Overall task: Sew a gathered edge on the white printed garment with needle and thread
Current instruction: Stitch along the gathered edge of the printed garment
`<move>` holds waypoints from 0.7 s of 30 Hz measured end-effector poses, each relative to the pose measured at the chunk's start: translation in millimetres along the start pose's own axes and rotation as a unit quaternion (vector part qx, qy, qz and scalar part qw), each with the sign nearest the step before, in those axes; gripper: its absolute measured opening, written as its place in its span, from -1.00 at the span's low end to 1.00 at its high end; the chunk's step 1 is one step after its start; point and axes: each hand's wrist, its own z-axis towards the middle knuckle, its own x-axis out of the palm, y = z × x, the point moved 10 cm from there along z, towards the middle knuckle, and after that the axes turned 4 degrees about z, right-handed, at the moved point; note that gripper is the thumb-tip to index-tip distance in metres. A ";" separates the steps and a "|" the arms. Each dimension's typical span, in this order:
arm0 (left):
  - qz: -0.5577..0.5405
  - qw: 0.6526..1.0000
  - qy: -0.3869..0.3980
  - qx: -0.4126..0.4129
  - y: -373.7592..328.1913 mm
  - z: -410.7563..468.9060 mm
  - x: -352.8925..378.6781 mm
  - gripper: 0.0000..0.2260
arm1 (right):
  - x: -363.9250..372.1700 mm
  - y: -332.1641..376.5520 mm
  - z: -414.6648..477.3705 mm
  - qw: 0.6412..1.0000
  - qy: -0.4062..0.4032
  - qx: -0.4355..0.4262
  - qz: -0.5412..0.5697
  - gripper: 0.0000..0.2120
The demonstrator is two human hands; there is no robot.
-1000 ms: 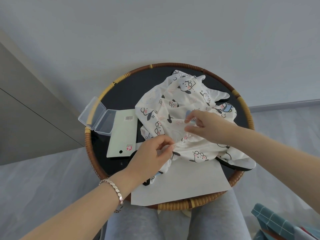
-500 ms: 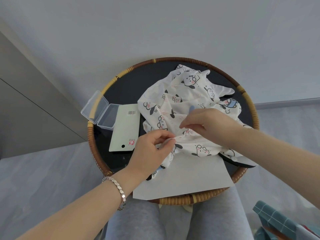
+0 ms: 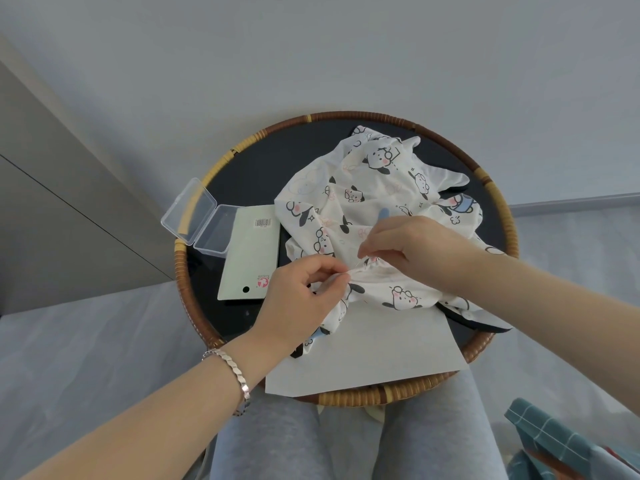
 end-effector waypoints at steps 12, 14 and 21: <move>0.019 1.000 0.002 0.015 -1.8 -0.6 -1.1 -0.72 | 1.9 -0.2 -2.2 1.000 -0.012 -0.011 -0.007 -0.81; 0.018 1.000 0.003 0.016 -2.1 -0.8 -1.1 -0.72 | 3.3 -0.7 -2.4 1.000 -0.002 -0.007 -0.007 -0.80; 0.002 0.999 0.033 0.007 -1.0 0.4 2.3 -0.78 | 8.9 6.7 -3.3 0.999 0.011 -0.049 -0.004 -0.81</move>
